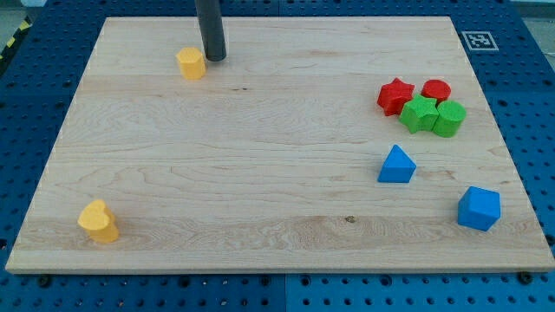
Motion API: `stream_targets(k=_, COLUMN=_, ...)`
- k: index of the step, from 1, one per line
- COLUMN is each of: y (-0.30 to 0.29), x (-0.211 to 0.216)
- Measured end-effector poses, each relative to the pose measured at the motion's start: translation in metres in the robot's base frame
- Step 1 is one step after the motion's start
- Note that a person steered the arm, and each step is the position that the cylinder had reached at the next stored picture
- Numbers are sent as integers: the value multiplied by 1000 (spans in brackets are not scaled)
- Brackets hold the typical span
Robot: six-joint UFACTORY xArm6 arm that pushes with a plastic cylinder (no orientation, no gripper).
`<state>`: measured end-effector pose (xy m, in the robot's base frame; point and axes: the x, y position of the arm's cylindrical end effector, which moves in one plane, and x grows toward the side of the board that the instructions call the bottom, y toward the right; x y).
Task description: Push yellow hexagon closer to yellow heart
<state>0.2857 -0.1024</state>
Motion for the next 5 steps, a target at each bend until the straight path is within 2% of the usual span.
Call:
stream_targets(k=3, y=-28, x=-5)
stream_targets(k=4, y=-28, x=3)
stream_targets(k=5, y=-28, x=28)
